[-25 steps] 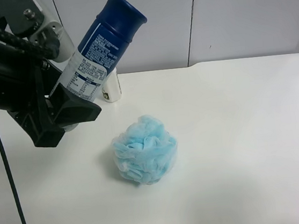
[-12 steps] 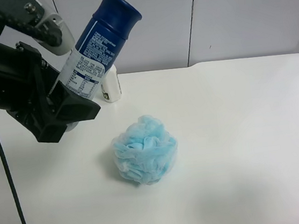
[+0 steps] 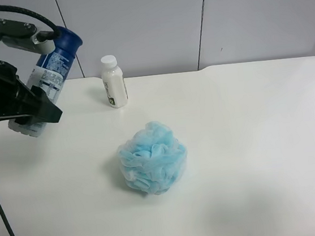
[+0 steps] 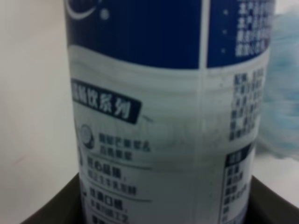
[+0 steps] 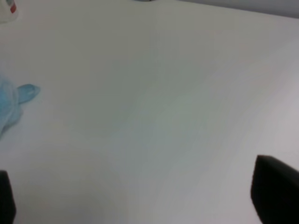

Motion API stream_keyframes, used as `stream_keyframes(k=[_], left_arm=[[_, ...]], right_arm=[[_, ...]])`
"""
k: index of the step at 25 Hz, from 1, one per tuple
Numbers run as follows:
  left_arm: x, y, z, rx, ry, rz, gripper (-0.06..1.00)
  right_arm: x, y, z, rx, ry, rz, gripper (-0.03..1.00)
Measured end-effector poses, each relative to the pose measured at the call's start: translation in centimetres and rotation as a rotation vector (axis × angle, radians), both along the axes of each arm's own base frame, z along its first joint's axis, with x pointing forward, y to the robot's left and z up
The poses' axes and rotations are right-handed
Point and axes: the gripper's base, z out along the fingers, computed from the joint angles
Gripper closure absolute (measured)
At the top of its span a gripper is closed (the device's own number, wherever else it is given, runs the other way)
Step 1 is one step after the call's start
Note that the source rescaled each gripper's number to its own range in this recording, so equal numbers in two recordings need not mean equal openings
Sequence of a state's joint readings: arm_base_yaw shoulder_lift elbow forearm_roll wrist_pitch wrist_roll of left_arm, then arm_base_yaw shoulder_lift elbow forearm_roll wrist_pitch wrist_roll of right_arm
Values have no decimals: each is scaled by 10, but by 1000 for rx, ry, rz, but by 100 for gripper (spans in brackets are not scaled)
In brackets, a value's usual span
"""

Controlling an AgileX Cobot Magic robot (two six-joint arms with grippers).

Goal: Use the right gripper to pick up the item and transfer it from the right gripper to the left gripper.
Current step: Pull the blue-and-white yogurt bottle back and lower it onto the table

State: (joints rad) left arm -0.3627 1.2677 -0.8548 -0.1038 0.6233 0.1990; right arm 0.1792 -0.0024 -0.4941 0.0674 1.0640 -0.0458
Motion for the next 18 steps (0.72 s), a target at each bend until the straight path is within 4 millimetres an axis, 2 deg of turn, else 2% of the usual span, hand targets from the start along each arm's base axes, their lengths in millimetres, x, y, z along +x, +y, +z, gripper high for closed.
stream_keyframes(k=[9, 12, 18], left_arm=[[40, 61, -49, 41, 182, 265, 94], [47, 68, -69, 54, 251, 292, 94], [61, 68, -112, 76, 350, 298, 94]], right_arm=[[0, 0, 0, 0, 0, 0, -3], [0, 0, 0, 0, 0, -1, -3], [0, 0, 0, 0, 0, -1, -3]])
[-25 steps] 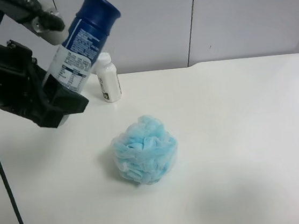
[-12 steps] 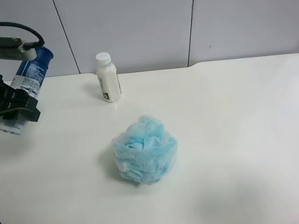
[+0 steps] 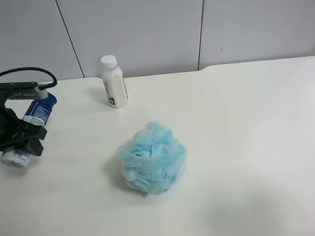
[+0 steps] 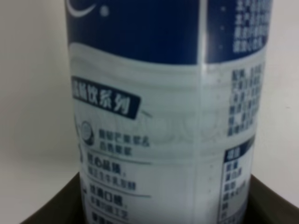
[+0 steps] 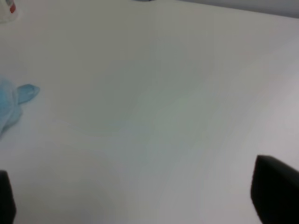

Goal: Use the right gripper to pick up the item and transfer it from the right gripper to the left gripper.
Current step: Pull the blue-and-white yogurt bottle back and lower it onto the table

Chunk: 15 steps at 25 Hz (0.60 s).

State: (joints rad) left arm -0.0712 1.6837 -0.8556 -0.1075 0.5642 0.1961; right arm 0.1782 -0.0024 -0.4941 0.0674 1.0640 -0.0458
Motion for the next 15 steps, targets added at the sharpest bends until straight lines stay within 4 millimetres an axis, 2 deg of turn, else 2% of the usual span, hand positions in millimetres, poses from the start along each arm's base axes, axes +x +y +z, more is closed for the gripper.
stream_keyframes(k=[9, 15], left_arm=[[13, 0, -38, 9, 12, 11, 94], [15, 0, -43, 10, 11, 13, 94]], right_arm=[[0, 0, 0, 1, 0, 0, -3], [0, 0, 0, 1, 0, 0, -3]])
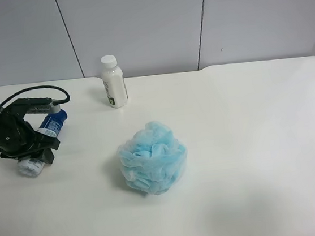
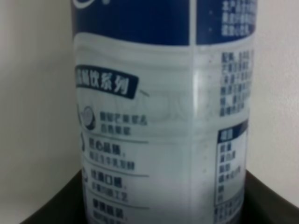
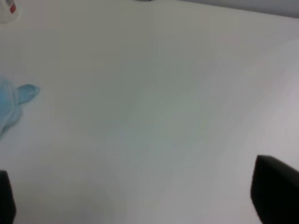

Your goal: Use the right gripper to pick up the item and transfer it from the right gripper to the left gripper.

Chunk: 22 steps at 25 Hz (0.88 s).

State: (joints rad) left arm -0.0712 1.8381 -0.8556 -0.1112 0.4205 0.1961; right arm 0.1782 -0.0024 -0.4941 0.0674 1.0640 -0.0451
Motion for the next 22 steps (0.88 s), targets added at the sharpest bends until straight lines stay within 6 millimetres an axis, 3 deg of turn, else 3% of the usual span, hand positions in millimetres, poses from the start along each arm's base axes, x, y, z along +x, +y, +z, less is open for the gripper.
stream_keyframes(k=[2, 3, 6, 8, 10, 14, 19, 22], left_arm=[[0, 0, 0, 0, -3, 0, 94], [0, 0, 0, 0, -6, 2, 87], [2, 0, 1, -5, -20, 19, 24], [2, 0, 1, -7, -12, 23, 4], [1, 0, 4, -8, 0, 22, -2], [2, -1, 17, -14, 19, 17, -4], [1, -3, 62, -32, 25, 23, -4], [-13, -2, 92, -42, 12, 28, -4]], right_arm=[[0, 0, 0, 0, 0, 0, -3], [0, 0, 0, 0, 0, 0, -3], [0, 0, 0, 0, 0, 0, -3], [0, 0, 0, 0, 0, 0, -3], [0, 0, 0, 0, 0, 0, -3], [0, 0, 0, 0, 0, 0, -3], [0, 0, 0, 0, 0, 0, -3], [0, 0, 0, 0, 0, 0, -3]])
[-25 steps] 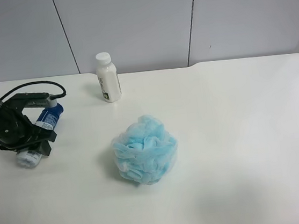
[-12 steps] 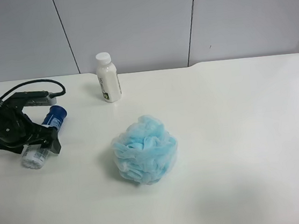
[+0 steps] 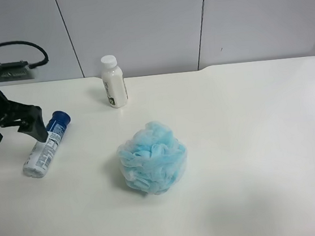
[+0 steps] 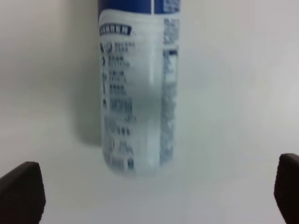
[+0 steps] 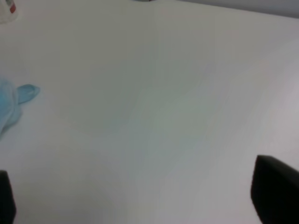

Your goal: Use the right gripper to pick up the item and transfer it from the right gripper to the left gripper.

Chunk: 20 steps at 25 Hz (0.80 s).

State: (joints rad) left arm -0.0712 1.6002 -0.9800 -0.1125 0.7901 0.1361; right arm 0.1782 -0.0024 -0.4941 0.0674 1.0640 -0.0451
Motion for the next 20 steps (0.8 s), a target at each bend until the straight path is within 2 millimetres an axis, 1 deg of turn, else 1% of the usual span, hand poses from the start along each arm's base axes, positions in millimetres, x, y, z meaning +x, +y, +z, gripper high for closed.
stream_keyframes(k=[4, 6, 8, 9, 12, 14, 17, 20], left_arm=[[-27, 3, 43, 6, -66, -12, -4], [-48, 4, 69, 4, -150, -12, -4], [-69, 6, 85, -3, -215, -3, -5], [-84, 7, 95, -10, -267, 6, -5], [-124, 10, 111, -28, -350, 28, -5], [-154, 12, 120, -41, -410, 41, -5], [-197, 15, 128, -53, -495, 43, -5], [-229, 17, 129, -59, -563, 40, -5]], right_arm=[[0, 0, 0, 0, 0, 0, -3], [0, 0, 0, 0, 0, 0, -3], [0, 0, 0, 0, 0, 0, -3], [0, 0, 0, 0, 0, 0, -3], [0, 0, 0, 0, 0, 0, -3], [0, 0, 0, 0, 0, 0, -3], [0, 0, 0, 0, 0, 0, -3], [0, 0, 0, 0, 0, 0, -3]])
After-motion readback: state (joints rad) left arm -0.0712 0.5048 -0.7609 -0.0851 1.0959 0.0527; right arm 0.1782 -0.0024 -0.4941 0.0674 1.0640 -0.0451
